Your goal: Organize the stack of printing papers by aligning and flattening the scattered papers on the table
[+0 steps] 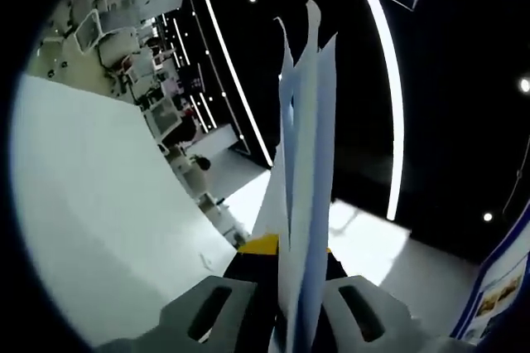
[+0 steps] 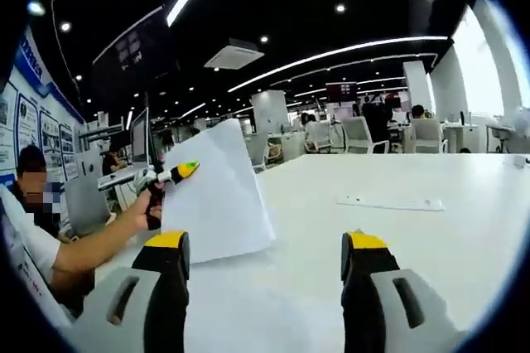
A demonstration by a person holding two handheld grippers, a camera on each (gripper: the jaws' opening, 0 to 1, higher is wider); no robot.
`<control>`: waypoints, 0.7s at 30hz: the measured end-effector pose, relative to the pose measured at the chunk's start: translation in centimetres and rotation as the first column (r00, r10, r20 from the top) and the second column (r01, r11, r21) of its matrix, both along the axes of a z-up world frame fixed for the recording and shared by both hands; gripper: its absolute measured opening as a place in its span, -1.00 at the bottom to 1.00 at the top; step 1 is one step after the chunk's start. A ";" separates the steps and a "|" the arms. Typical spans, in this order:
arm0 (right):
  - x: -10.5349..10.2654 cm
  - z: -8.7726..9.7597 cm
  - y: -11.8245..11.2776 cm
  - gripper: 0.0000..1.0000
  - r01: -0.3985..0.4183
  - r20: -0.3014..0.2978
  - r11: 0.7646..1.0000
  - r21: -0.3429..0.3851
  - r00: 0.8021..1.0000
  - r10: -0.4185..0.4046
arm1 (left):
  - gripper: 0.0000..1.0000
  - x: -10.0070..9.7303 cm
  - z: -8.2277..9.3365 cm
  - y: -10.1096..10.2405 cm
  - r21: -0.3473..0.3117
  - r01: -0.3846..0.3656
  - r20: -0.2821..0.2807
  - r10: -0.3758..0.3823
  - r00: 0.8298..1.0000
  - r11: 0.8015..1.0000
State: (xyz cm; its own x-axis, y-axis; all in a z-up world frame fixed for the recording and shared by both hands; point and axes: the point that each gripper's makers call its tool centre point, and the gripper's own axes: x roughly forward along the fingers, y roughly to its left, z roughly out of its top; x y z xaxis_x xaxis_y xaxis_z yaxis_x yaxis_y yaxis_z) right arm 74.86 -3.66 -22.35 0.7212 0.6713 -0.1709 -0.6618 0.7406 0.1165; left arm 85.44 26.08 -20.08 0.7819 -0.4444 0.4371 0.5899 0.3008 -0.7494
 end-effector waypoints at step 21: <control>-2.2 -0.8 -2.0 0.75 0.044 0.042 0.994 -0.100 0.998 -0.040 | -0.88 -0.2 0.5 0.6 -0.024 -0.011 0.012 0.012 1.000 1.000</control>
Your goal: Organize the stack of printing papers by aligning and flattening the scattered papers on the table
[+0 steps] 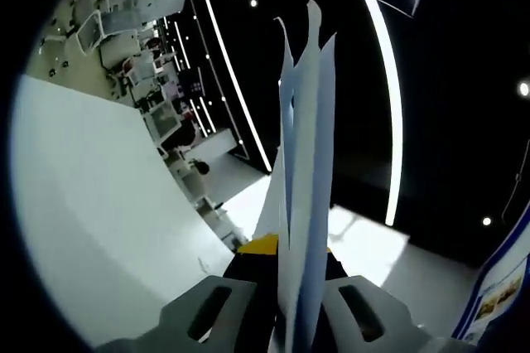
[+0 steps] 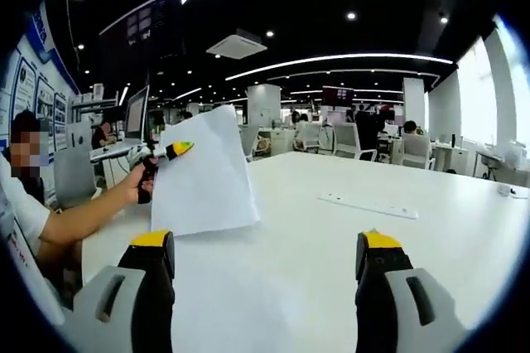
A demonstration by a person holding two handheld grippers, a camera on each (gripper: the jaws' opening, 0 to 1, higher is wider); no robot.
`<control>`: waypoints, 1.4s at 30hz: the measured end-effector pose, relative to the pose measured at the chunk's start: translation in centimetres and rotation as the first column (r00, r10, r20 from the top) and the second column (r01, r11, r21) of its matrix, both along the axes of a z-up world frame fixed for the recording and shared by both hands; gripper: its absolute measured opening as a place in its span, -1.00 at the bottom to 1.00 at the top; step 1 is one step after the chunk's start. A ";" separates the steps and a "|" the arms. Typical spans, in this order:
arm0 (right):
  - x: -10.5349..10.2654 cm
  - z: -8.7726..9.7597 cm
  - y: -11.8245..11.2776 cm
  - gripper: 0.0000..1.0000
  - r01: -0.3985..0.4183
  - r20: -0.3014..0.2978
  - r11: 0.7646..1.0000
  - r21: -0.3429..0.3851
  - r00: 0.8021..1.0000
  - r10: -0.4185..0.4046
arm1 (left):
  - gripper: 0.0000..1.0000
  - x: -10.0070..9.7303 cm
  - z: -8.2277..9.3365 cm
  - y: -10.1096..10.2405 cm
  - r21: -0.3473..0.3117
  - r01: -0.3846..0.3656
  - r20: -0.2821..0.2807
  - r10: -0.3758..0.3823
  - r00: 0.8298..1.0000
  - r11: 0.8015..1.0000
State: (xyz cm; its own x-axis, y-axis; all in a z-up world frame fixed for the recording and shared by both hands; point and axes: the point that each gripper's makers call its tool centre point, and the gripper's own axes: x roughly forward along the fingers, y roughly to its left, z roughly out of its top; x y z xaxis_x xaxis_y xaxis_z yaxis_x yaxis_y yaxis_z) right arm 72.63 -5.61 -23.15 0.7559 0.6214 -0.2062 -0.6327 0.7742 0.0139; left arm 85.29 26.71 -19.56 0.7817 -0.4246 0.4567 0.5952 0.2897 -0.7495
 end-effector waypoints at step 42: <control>-2.9 -1.5 -5.6 0.77 0.110 -0.024 0.993 -0.053 0.994 -0.111 | -0.88 0.2 -0.4 1.2 -0.024 -0.032 -0.012 0.032 0.999 0.999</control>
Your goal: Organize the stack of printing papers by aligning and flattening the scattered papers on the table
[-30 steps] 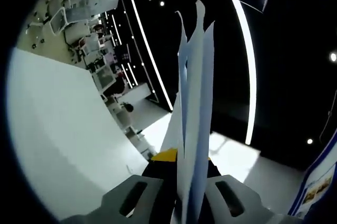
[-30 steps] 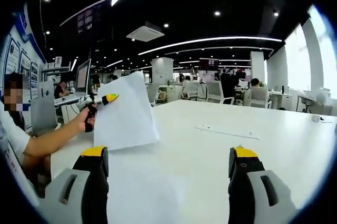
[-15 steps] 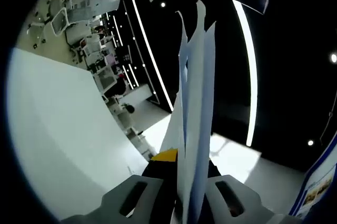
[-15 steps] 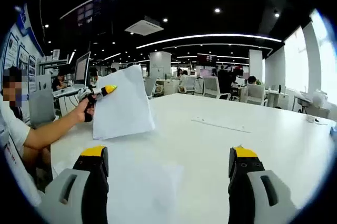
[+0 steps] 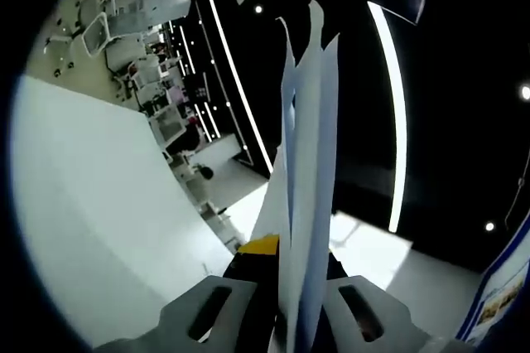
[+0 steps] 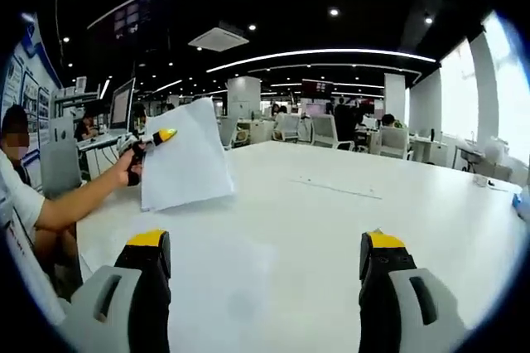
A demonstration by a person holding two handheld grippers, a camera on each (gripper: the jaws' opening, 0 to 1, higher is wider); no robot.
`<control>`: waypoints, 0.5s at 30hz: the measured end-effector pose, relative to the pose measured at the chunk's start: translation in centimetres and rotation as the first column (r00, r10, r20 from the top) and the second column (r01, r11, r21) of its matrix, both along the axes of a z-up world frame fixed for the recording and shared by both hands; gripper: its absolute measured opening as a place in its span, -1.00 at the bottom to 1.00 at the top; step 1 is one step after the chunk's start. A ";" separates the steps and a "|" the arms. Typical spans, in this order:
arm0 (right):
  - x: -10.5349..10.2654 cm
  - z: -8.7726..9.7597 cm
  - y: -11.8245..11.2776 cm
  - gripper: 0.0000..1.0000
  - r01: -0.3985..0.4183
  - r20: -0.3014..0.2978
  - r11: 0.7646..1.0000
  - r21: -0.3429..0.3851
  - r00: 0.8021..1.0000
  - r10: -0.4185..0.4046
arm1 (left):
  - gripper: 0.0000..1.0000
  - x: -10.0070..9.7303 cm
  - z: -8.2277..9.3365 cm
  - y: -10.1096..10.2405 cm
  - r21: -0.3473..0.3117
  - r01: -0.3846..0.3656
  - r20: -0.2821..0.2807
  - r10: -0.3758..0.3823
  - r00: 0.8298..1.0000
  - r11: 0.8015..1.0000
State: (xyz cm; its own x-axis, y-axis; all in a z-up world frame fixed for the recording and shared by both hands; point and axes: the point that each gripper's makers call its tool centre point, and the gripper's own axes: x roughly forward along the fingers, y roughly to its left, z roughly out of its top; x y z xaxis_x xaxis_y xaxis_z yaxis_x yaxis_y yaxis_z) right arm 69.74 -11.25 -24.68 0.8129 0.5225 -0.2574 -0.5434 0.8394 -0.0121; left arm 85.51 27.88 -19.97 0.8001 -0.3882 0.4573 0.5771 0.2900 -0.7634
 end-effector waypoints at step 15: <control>-0.3 -0.7 -1.1 0.43 0.034 -0.040 0.991 -0.126 0.998 -0.039 | -0.88 -0.1 0.0 0.0 -0.002 -0.002 0.003 0.002 1.000 1.000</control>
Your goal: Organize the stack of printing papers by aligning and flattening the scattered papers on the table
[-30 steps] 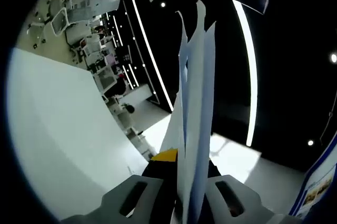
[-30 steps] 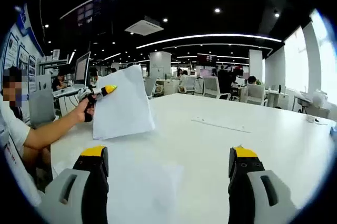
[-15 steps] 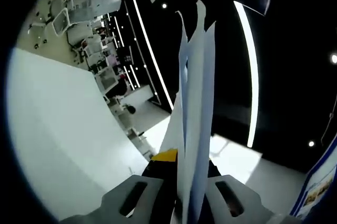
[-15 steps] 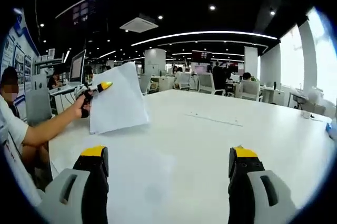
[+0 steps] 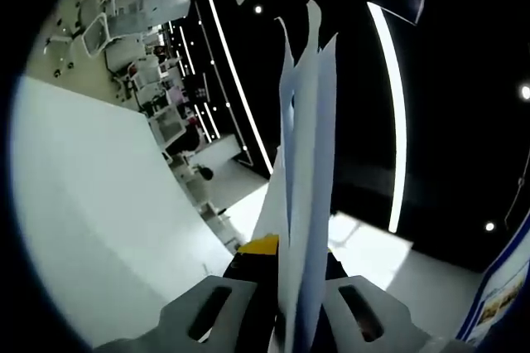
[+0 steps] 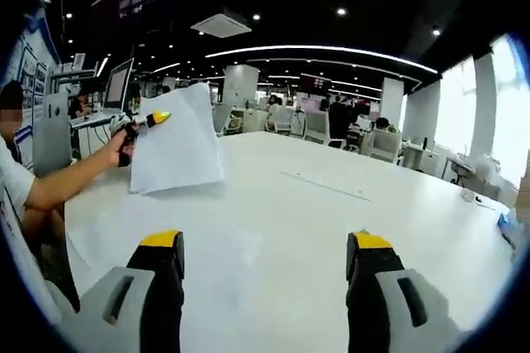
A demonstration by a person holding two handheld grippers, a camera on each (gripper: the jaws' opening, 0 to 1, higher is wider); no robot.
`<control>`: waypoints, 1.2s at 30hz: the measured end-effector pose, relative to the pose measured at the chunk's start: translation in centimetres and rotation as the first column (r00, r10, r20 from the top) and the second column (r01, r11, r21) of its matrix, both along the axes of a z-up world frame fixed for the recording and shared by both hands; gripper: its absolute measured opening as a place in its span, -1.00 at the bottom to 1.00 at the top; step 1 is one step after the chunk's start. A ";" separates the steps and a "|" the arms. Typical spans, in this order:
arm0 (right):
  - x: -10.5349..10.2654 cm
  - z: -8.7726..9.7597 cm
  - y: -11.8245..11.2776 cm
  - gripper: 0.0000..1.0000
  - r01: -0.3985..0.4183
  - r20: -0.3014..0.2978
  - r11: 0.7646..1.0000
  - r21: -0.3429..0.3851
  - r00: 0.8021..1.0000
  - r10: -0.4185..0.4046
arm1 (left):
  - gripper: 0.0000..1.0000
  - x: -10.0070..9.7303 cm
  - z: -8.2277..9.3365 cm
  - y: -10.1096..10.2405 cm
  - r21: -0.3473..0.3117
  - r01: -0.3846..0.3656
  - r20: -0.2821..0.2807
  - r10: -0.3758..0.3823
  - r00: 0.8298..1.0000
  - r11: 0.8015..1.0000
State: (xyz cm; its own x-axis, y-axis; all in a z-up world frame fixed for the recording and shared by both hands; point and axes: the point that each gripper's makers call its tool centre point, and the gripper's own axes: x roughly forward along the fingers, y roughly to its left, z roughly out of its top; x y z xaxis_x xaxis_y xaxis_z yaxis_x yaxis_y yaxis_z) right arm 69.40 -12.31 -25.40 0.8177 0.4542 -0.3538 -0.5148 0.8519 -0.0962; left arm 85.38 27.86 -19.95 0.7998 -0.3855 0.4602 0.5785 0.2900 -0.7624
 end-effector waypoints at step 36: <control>-0.9 -1.1 -1.1 0.69 0.017 -0.001 0.999 -0.047 1.000 -0.018 | -0.88 -0.2 0.0 0.3 -0.025 -0.008 0.000 0.008 1.000 1.000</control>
State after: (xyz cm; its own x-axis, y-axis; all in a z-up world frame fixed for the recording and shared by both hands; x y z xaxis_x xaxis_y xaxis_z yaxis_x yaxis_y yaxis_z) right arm 68.52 -13.40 -26.49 0.8247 0.4226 -0.3759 -0.5001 0.8553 -0.1357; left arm 85.14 28.16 -19.95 0.8029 -0.3670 0.4698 0.5762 0.2757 -0.7694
